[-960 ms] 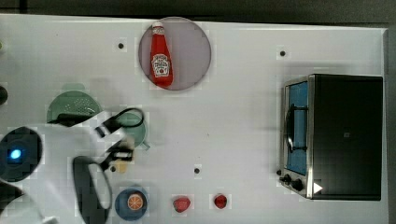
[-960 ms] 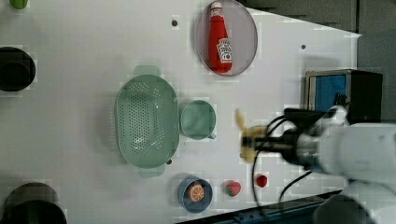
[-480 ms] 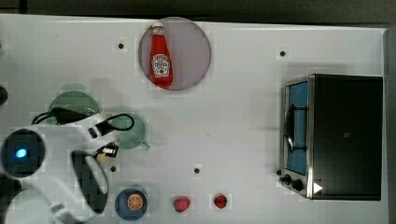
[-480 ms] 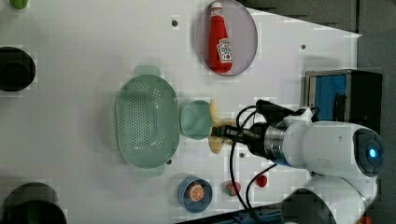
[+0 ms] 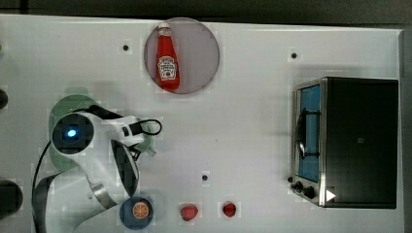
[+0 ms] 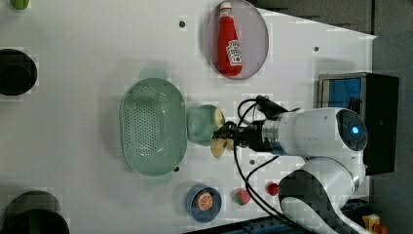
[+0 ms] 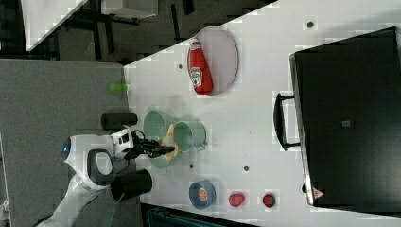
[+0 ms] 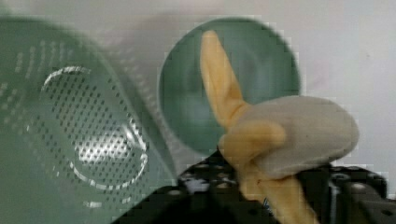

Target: Pick Banana and place it in mug.

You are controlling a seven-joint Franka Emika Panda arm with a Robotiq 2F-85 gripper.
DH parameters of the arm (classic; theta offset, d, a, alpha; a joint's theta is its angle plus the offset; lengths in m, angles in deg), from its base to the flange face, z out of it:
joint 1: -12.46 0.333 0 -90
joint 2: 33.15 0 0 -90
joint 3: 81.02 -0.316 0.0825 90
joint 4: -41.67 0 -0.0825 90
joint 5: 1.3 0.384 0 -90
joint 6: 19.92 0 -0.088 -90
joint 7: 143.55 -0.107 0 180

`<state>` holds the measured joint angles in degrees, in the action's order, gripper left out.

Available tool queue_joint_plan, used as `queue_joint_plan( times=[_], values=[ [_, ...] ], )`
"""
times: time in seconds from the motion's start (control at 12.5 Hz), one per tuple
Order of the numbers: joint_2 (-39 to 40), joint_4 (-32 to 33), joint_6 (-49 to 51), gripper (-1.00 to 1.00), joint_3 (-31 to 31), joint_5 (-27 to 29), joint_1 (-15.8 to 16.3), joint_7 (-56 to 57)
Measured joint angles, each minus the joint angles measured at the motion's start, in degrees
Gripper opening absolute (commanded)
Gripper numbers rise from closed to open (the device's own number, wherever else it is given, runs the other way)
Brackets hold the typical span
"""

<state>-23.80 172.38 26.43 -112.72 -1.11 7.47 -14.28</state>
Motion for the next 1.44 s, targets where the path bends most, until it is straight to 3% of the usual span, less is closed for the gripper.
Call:
queue_joint_plan(
  times=[0.24,0.32,0.56,0.8,1.04,1.44],
  values=[
    [1.21,0.9,-1.09,0.95,0.98,-3.06,0.56,-1.73],
    [2.45,0.9,-2.85,1.0,0.31,-1.97,0.41,-1.76],
    [2.4,2.01,-3.69,1.0,0.45,-1.89,1.52,-1.87],
    [-4.53,-0.22,2.99,1.0,3.57,-2.36,1.83,-1.97],
    [-13.59,-9.18,17.46,1.0,9.83,-2.5,0.97,-2.71],
    [-21.51,-20.37,30.31,1.0,23.41,-1.09,-0.27,-2.9]
  ],
)
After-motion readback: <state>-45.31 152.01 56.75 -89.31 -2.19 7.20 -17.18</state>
